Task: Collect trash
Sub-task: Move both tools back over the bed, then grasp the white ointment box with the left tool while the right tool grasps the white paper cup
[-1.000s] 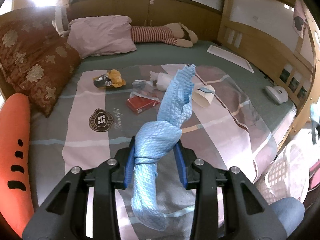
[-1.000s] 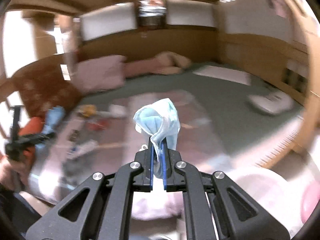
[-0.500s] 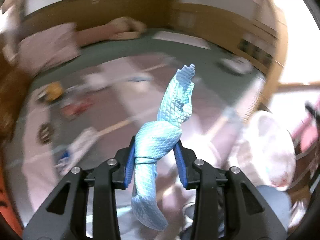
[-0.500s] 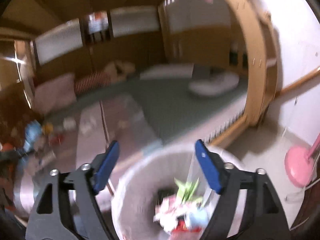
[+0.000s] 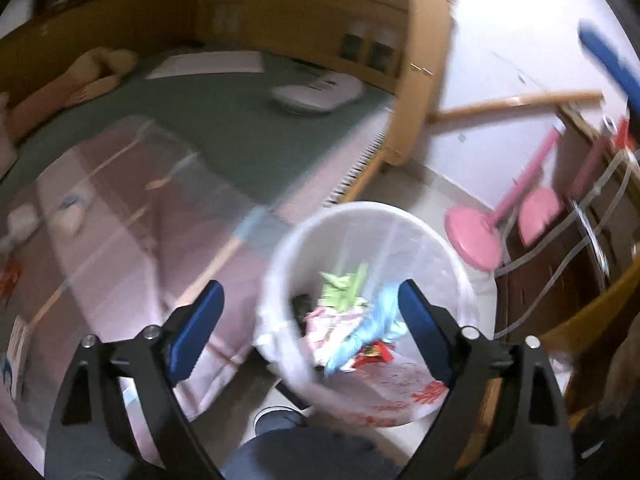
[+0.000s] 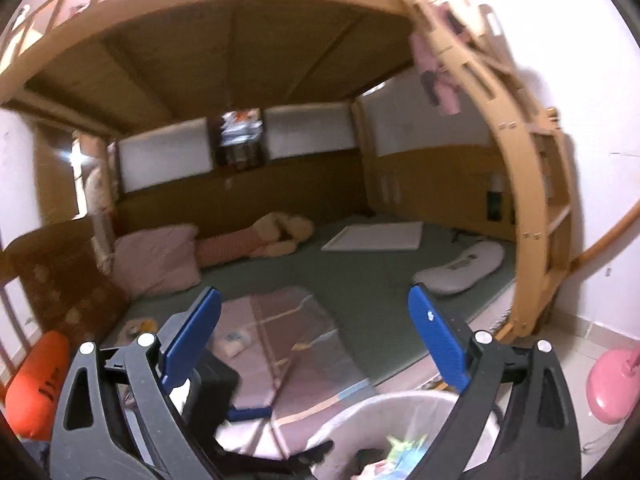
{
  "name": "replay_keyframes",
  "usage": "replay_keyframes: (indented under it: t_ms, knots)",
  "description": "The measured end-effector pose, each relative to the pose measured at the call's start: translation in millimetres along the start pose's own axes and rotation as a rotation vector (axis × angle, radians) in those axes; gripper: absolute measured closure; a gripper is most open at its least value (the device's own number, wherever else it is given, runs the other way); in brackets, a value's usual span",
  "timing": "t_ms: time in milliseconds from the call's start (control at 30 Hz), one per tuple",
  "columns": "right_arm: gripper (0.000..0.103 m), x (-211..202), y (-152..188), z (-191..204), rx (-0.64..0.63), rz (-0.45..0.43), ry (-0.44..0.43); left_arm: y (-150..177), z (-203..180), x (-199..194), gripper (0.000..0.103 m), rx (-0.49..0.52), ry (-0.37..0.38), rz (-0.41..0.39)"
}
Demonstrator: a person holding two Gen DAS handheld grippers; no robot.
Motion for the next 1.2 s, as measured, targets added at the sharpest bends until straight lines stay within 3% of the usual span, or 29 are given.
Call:
replay_keyframes:
  t_ms: [167, 333, 433, 567, 700, 800, 1200]
  knots:
    - [0.01, 60.4, 32.2, 63.9, -0.043, 0.117, -0.118, -2.3, 129.0, -54.9, 0.006, -0.156, -0.21, -0.111]
    - [0.01, 126.7, 43.0, 166.1, -0.093, 0.19, -0.286, 13.6, 282.2, -127.3, 0.005, -0.352, -0.477, -0.2]
    - [0.01, 156.8, 37.2, 231.7, -0.129, 0.194, -0.376, 25.8, 335.9, -156.7, 0.005, -0.434, -0.562, -0.237]
    - [0.01, 184.6, 48.0, 283.6, -0.182, 0.174, -0.39, 54.9, 387.0, -179.1, 0.005, -0.479, -0.734, -0.249]
    - [0.01, 190.3, 84.9, 296.1, -0.222, 0.306, -0.4, 55.1, 385.7, -184.8, 0.005, -0.512, -0.625, -0.254]
    - [0.01, 178.6, 73.6, 293.5, -0.231, 0.244, -0.411, 54.1, 374.4, -180.5, 0.004, -0.516, -0.578, -0.264]
    - [0.01, 199.1, 84.1, 285.9, -0.18, 0.306, -0.408, 61.9, 376.6, -139.7, 0.004, -0.469, -0.596, -0.164]
Point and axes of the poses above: each gripper's, at about its wrist camera, not at the fingertips, and x roughly the way its jaws point, z to its left, y to its underside, the point moved 7 cm from there along x, roughly the way its jaws point, and after that the axes turned 10 degrees about -x, right-handed, at the moved point
